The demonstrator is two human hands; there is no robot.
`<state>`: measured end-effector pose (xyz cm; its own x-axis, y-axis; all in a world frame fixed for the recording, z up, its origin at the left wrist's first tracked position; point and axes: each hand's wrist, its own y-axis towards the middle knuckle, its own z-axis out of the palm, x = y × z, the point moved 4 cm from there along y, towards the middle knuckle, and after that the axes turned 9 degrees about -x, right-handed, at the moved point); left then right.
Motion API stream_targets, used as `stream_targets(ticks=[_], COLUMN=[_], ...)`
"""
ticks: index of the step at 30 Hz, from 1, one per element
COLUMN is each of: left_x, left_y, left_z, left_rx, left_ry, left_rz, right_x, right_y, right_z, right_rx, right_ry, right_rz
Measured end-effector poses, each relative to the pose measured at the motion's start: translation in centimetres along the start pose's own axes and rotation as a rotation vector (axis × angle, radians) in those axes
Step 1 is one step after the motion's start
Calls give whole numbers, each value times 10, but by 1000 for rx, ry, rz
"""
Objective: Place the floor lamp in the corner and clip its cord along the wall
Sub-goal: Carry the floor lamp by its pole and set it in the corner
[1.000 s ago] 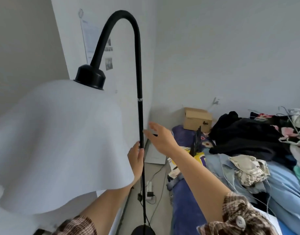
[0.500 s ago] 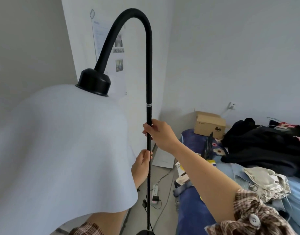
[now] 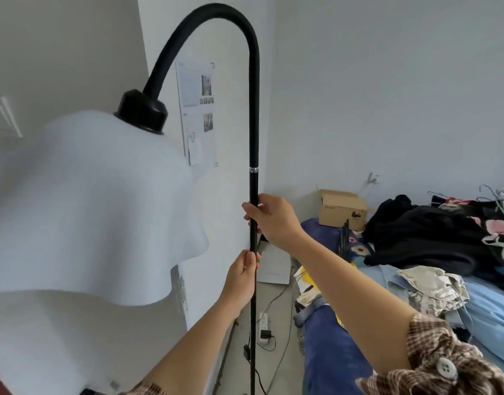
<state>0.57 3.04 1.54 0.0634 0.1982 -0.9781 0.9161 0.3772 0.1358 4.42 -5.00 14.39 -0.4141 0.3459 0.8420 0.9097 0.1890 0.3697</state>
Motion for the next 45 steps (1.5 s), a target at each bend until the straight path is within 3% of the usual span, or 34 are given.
stream_targets(ticks=[11, 20, 34, 45], left_x=[-17, -22, -75, -136], left_y=[-94, -206, -464, -681], left_z=[-67, -58, 47, 196], left_rx=[402, 713, 1323, 1511], left_ry=[-39, -29, -269, -303], left_rz=[143, 311, 207, 245], right_x=[84, 123, 129, 134], right_y=[-134, -272, -517, -700], right_z=[0, -45, -215, -403], right_rx=[-388, -691, -1085, -1323], right_ry=[-168, -309, -325, -403], right_rz=[49, 183, 410, 405])
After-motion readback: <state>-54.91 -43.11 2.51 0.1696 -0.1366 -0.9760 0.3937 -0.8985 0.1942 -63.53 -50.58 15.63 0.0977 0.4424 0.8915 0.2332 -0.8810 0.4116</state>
